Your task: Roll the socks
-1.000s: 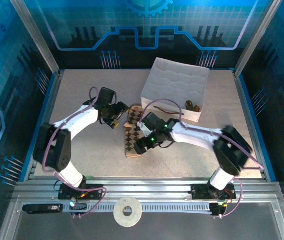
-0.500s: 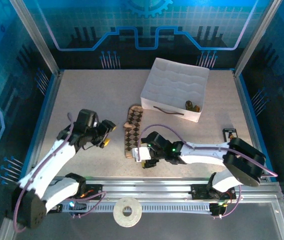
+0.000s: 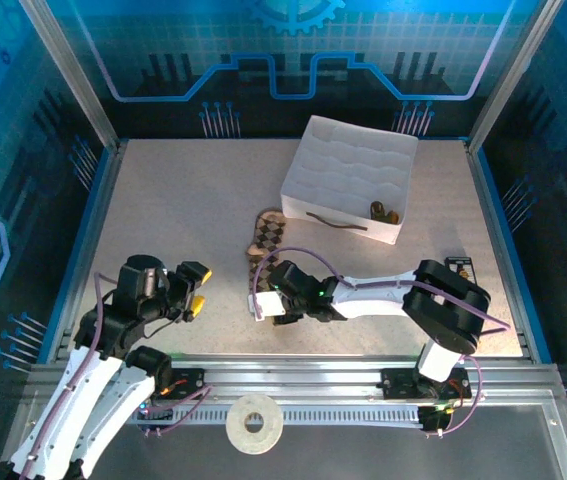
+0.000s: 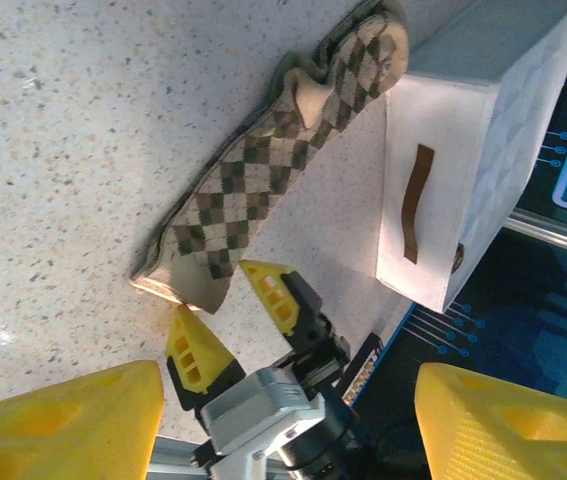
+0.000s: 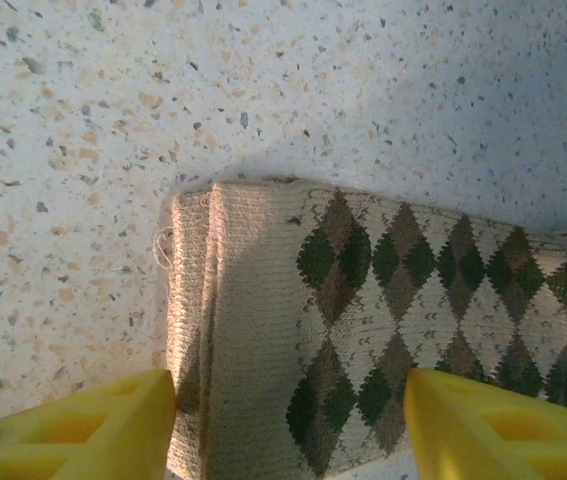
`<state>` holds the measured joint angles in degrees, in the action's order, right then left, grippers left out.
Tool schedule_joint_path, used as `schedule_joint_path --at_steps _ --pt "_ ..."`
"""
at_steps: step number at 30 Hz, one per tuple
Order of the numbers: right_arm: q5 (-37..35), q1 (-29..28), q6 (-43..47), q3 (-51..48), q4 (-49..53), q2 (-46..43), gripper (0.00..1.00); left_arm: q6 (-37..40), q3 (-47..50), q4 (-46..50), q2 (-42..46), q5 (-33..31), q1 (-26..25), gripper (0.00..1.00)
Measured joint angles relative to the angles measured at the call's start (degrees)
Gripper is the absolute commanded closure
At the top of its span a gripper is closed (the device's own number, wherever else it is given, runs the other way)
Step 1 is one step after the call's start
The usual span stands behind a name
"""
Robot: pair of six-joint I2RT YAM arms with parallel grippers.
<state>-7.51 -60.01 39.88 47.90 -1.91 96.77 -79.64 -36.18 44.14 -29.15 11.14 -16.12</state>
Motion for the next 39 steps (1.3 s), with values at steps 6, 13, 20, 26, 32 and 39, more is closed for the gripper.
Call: schedule_joint_path --at_steps 6,13,20,26,32,39 --pt "4.9 0.0 -3.1 0.0 3.2 -4.0 0.38 0.0 0.0 2.0 0.0 -0.2 0.0 0.32" --pt "6.9 0.0 -6.0 0.6 5.5 -0.9 0.54 0.0 0.0 2.1 -0.2 -0.4 0.0 0.32" --pt "8.0 0.9 -9.8 6.9 9.4 4.6 0.94 0.0 -0.2 2.1 -1.3 -0.4 0.0 0.32" --pt "9.3 0.8 -12.3 7.7 10.8 4.4 1.00 0.0 -1.2 2.2 -1.2 -0.4 0.0 0.31" --pt "12.9 0.8 -16.2 7.7 13.6 0.8 1.00 0.0 -1.1 1.9 -1.1 -0.4 0.0 0.31" --pt "21.5 3.8 -23.5 14.1 21.1 2.7 1.00 0.0 0.5 0.0 -4.9 1.2 0.0 0.31"
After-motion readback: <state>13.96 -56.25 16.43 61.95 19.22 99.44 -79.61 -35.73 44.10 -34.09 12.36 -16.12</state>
